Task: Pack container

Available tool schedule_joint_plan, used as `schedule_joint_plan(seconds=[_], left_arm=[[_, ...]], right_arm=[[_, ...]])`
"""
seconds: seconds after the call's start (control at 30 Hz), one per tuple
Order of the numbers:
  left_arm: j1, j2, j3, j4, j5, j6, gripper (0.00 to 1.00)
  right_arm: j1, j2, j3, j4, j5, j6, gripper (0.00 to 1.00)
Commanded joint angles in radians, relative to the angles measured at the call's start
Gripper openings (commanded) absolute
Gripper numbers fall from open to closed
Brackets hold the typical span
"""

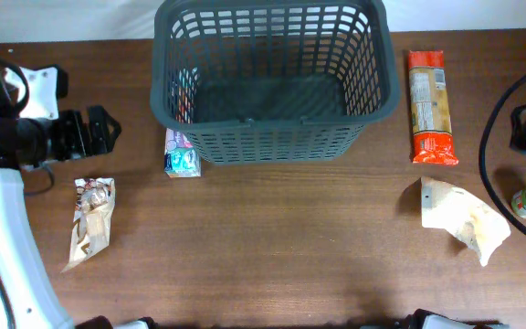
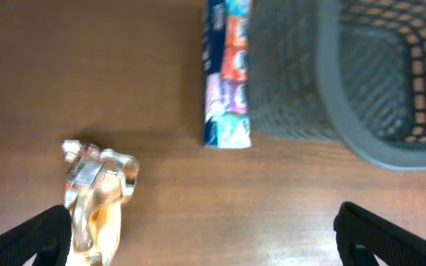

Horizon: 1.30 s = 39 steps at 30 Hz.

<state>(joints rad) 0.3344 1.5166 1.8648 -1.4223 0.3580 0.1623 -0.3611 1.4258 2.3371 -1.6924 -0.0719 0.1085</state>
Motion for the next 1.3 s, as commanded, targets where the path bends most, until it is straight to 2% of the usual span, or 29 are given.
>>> schedule_joint_plan(seconds=[0.0,0.3,0.47,0.67,1.03,1.17,1.27], left_arm=[[0.007,0.045,0.000,0.028,0.082,0.075,0.99],[0.018,0.224,0.000,0.032,0.077,0.079,0.99],[0.018,0.285,0.000,0.023,0.011,0.079,0.99],[0.017,0.305,-0.033,0.054,-0.037,0.074,0.99],[0.005,0.305,-0.222,0.122,-0.040,0.048,0.99],[-0.039,0.305,-0.257,0.139,-0.052,0.049,0.99],[-0.089,0.305,-0.262,0.148,-0.115,0.048,0.99]], right_arm=[[0.000,-0.004,-0.005,-0.006,-0.010,0.002,0.99],[0.000,-0.004,-0.005,-0.006,-0.011,0.002,0.99],[0.000,-0.004,-0.005,-0.006,-0.010,0.002,0.99],[0.000,-0.003,-0.005,-0.006,-0.010,0.001,0.99],[0.000,0.023,-0.005,-0.006,-0.011,0.001,0.99],[0.000,0.024,-0.005,-0.006,-0.010,0.001,0.99],[0.000,0.024,-0.005,-0.006,-0.010,0.001,0.99]])
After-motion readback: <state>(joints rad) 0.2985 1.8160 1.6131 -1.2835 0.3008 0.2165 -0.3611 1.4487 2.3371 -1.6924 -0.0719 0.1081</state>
